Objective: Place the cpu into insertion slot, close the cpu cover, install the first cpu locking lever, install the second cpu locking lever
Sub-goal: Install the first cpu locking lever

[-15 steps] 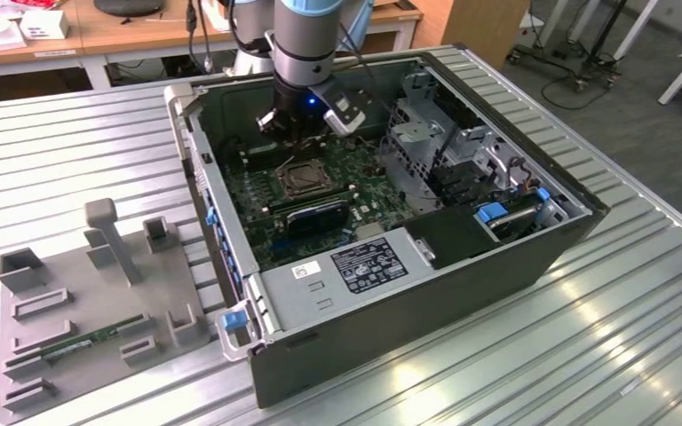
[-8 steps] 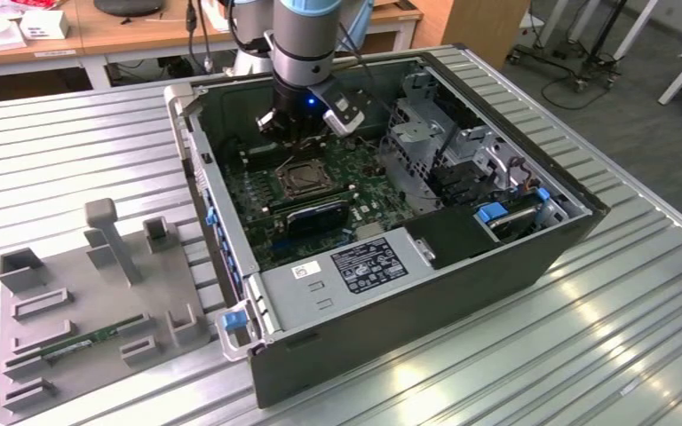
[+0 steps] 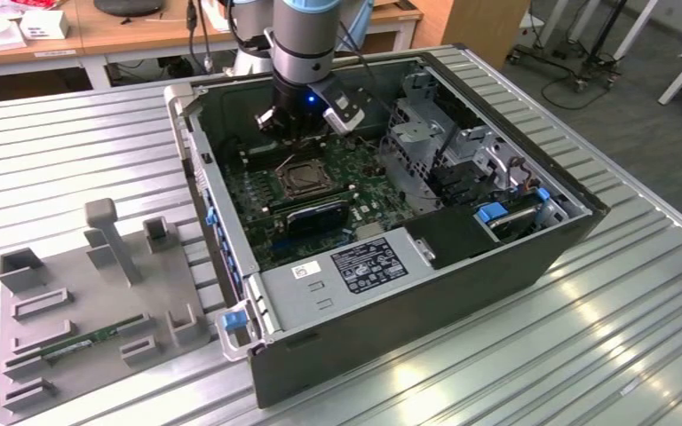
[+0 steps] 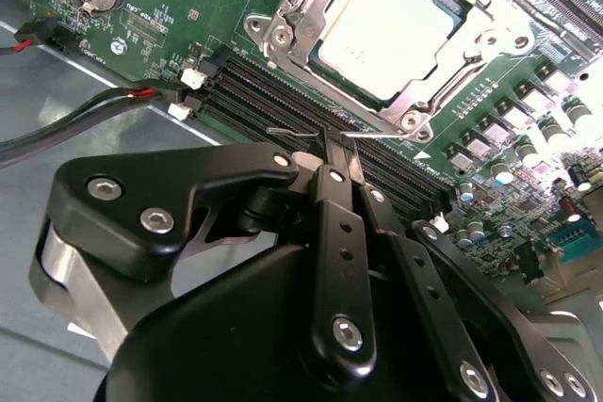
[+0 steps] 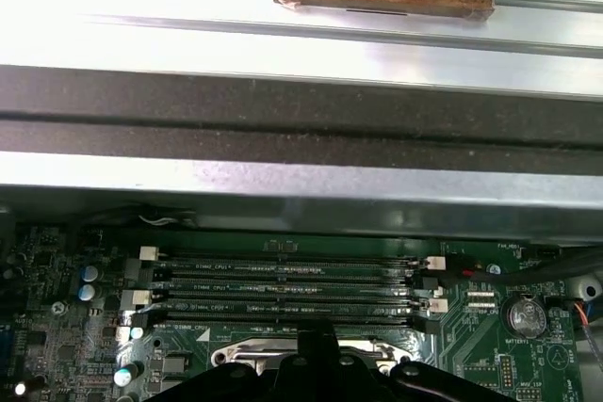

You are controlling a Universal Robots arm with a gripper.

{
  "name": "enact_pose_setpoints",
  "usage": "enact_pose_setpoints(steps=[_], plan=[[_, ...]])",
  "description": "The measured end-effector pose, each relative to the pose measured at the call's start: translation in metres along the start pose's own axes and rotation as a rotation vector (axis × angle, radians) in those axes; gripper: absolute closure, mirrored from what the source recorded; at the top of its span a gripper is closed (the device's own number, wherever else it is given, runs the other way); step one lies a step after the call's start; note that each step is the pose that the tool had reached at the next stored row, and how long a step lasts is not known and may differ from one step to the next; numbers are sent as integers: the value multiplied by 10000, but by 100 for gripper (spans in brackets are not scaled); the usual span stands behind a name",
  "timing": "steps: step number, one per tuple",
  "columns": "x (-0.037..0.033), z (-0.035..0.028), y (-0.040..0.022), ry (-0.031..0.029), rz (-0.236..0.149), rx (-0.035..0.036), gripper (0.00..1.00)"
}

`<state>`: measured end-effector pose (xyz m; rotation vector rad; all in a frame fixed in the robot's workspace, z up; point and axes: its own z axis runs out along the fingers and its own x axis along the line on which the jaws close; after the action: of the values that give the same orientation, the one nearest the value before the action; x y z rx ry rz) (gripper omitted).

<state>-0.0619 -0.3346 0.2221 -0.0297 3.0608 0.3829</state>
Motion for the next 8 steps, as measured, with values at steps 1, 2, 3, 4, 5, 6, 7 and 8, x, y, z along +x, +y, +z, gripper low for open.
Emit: enact_pose_setpoints(steps=[1, 2, 3, 4, 5, 6, 7, 8], plan=[[0, -1, 0, 0, 0, 0, 89], [0, -3, 0, 2, 0, 3, 89], [2, -3, 0, 2, 1, 3, 89], [8, -3, 0, 1, 0, 4, 89], [22, -5, 0, -4, -1, 5, 89], [31, -5, 1, -12, -3, 4, 89], [38, -5, 1, -20, -6, 2, 89], [47, -6, 1, -29, -8, -1, 89]])
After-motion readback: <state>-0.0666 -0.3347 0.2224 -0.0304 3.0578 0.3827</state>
